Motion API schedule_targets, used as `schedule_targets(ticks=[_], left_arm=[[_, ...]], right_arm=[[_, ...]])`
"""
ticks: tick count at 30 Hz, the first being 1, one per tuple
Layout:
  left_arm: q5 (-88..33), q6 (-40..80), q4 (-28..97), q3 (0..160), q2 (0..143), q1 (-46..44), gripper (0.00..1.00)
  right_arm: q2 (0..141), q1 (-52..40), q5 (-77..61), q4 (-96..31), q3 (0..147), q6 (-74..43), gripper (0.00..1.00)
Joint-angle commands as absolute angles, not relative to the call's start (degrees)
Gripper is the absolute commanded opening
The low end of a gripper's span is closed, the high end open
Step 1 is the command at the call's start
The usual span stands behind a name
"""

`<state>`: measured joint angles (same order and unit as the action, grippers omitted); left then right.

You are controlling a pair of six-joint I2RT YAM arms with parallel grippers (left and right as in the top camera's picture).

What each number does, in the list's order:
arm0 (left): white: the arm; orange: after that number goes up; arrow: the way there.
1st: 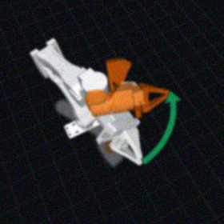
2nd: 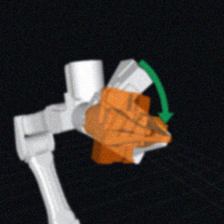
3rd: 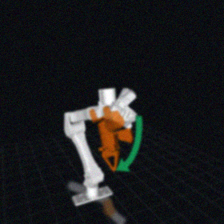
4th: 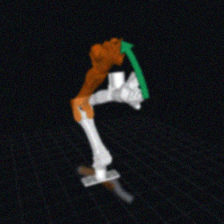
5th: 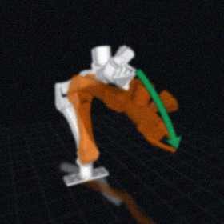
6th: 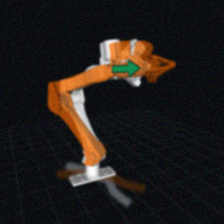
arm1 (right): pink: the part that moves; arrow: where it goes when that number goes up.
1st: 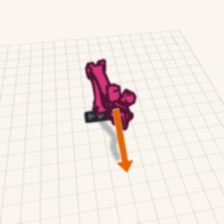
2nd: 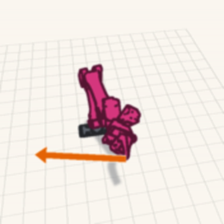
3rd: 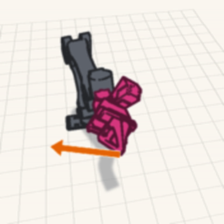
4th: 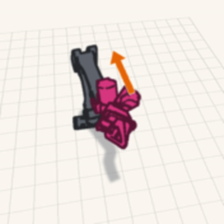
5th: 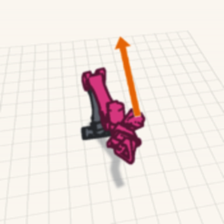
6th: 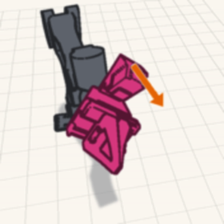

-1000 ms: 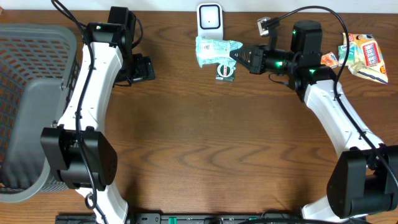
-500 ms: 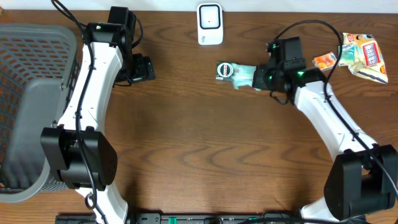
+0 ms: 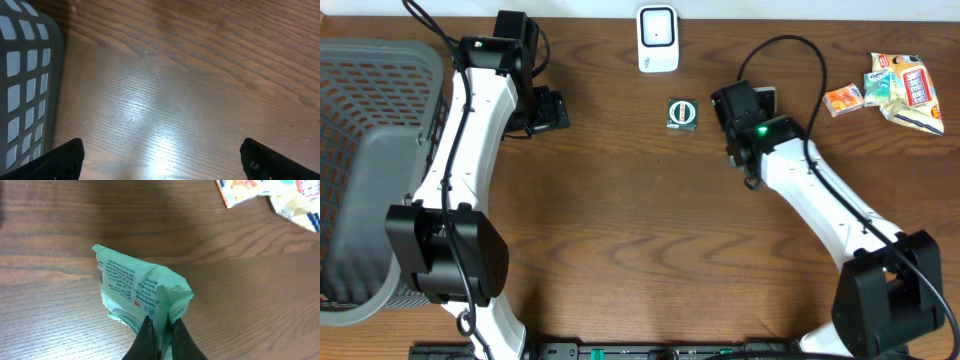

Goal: Scan the item barcode
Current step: 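Move the teal wrapper down beside the dark green tin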

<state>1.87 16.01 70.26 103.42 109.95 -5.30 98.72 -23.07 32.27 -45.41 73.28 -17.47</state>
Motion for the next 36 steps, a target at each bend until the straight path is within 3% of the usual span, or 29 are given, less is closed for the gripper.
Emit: schedule_targets(ticks=[1,9,22,23,26,28,33,36], left_arm=[[2.61,15.07,70.46,102.85,109.84,-5.15,0.98],[2.61,15.07,70.46,102.85,109.84,-5.15,0.98],[2.63,15.07,70.46,102.85,109.84,-5.15,0.98],[2.63,15.07,70.46,102.85,109.84,-5.15,0.98],[2.63,15.07,70.46,102.85,109.84,-5.15,0.98],[2.61,15.07,70.46,102.85,109.84,-5.15,0.98],[2.63,15.07,70.46,102.85,109.84,-5.15,0.98],[2.63,15.07,70.43,102.85,109.84,-5.15,0.98]], right_arm=[[100.25,-24.71,35.42,-45.69,73.80,-15.05,0.01],[100.47,-28.93,32.86,-47.20,72.90,-11.88,0.02],[100.47,-32.97,23.35,-46.76,72.58,-11.92,0.13],[100.47,-33.69,22.72,-46.06,72.58,-11.94,0.17],[100.47,-34.28,22.96,-44.86,72.64,-11.92,0.49],[100.47,-34.06,22.98,-44.23,72.64,-11.92,0.57],[100.47,-32.97,21.98,-42.83,72.62,-11.92,0.68],[100.57,-32.82,22.41,-42.81,71.99,-11.94,0.68]])
